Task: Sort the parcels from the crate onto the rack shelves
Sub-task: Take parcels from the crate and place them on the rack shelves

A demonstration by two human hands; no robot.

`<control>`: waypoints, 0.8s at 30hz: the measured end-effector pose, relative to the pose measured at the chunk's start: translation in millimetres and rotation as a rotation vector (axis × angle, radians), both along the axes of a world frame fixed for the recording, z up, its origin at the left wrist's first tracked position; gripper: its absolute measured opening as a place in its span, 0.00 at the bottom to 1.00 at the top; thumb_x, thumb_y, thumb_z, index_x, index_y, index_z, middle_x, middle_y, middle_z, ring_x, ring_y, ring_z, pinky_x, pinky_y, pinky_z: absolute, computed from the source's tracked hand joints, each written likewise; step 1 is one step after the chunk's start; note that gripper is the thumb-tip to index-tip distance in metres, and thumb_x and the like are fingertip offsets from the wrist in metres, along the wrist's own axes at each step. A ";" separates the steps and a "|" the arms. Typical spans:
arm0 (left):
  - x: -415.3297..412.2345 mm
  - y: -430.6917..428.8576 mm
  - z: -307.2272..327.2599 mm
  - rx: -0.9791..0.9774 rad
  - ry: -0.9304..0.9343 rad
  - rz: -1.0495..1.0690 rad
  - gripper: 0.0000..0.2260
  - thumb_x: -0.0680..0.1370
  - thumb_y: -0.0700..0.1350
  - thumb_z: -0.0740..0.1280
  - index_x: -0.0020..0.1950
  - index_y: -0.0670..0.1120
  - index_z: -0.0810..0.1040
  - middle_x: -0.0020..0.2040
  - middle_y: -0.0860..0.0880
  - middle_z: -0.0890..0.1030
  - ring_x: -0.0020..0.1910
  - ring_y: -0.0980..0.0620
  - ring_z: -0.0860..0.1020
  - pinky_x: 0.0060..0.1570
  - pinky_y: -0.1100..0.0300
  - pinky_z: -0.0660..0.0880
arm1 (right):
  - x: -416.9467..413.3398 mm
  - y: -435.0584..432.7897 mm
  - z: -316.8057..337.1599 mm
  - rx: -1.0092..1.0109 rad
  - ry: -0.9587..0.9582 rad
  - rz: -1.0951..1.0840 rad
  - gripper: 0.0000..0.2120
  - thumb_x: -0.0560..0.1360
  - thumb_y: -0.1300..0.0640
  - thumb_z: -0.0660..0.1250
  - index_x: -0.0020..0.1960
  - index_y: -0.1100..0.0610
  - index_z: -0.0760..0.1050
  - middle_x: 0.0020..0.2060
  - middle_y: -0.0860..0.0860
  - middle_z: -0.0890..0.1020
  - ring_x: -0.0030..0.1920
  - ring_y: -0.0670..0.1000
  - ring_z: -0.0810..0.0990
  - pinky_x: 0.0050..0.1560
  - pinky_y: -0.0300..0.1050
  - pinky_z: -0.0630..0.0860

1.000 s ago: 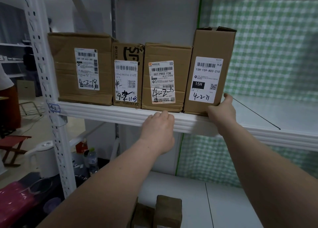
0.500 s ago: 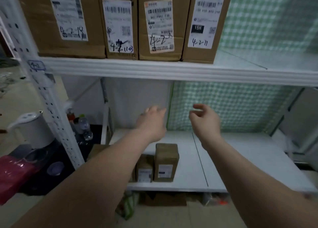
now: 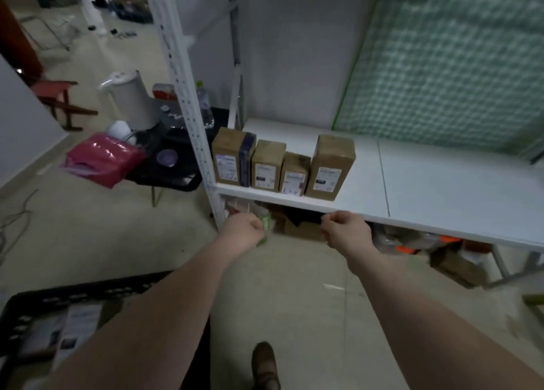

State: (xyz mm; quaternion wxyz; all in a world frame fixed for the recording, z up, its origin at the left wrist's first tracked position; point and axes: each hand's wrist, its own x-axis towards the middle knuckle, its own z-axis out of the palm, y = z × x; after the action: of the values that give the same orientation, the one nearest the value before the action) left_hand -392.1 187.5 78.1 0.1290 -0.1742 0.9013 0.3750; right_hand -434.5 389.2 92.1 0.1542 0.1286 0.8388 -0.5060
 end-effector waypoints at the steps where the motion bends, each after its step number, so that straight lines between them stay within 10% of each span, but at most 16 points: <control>1: 24.4 -5.1 -11.8 0.016 -0.027 0.034 0.07 0.76 0.43 0.66 0.51 0.45 0.83 0.48 0.50 0.81 0.52 0.49 0.78 0.56 0.57 0.74 | 17.4 -1.1 -8.3 -0.011 -0.025 0.020 0.05 0.74 0.60 0.67 0.40 0.53 0.79 0.39 0.54 0.82 0.36 0.51 0.78 0.42 0.46 0.78; 6: 141.9 -26.6 -65.8 0.008 -0.203 0.083 0.05 0.76 0.43 0.65 0.45 0.50 0.81 0.44 0.50 0.81 0.49 0.49 0.80 0.45 0.61 0.73 | 97.4 10.7 -48.4 -0.021 -0.180 0.095 0.07 0.75 0.64 0.66 0.40 0.55 0.77 0.39 0.56 0.81 0.35 0.51 0.76 0.37 0.44 0.73; 15: 279.9 -83.2 -82.3 0.042 -0.341 0.297 0.11 0.78 0.47 0.66 0.59 0.47 0.79 0.57 0.49 0.79 0.55 0.51 0.76 0.59 0.54 0.74 | 185.9 -16.8 -85.9 0.189 -0.319 0.294 0.09 0.72 0.63 0.67 0.36 0.52 0.77 0.40 0.56 0.83 0.43 0.57 0.80 0.49 0.53 0.78; 24: 346.6 -173.2 -114.4 0.019 -0.307 0.486 0.16 0.76 0.43 0.66 0.63 0.44 0.76 0.58 0.45 0.79 0.46 0.53 0.74 0.36 0.65 0.69 | 230.4 -133.6 -122.9 0.234 -0.366 0.458 0.04 0.73 0.60 0.67 0.46 0.54 0.79 0.48 0.57 0.84 0.47 0.56 0.80 0.51 0.50 0.78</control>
State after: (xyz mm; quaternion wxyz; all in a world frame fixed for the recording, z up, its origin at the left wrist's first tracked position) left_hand -45.5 14.3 -36.3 0.1719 -0.4388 0.7995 0.3724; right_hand -204.1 255.6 -30.7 0.3967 0.0422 0.8568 -0.3268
